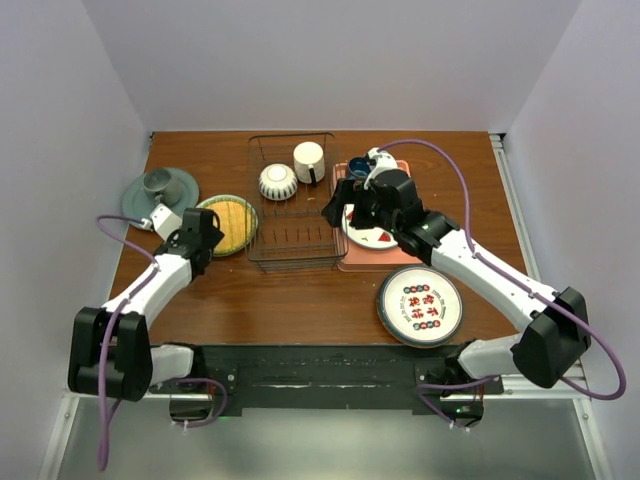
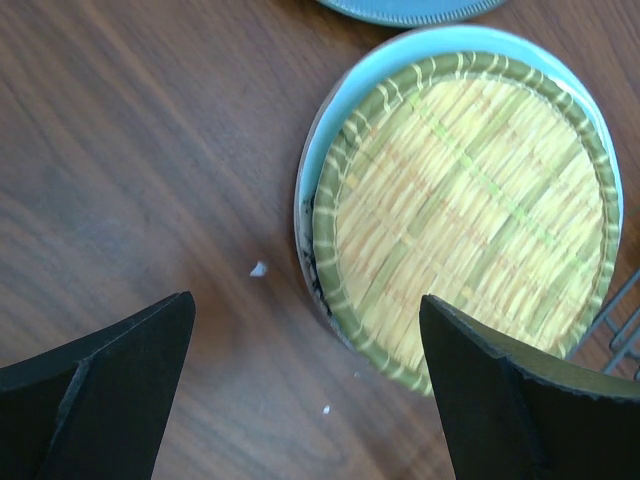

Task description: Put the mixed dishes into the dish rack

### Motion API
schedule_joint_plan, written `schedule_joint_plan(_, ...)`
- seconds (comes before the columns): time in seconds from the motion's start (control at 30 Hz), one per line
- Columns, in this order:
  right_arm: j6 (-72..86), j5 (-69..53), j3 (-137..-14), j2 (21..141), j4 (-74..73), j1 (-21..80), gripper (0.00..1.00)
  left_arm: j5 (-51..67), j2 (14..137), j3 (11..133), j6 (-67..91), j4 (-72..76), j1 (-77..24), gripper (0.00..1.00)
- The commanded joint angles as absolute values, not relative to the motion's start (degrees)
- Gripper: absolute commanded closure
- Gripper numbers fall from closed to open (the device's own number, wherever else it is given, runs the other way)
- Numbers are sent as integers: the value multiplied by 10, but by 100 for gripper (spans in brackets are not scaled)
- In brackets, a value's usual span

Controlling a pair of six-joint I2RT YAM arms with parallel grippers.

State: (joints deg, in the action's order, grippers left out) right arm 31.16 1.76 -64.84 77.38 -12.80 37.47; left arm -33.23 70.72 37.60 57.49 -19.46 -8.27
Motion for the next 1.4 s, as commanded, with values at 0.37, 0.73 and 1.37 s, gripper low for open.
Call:
schedule_joint_plan(0.37,316,8,-634,761,-115,374,2,-204,822,328,556,-12,-24,25)
schedule_joint_plan(0.73,313,6,-638,765,-115,374,1,-200,767,265,581,-10,-24,32)
schedule_joint_plan(1.37,321,5,-630,763,-108,374,2,-194,702,218,580,-18,-24,58)
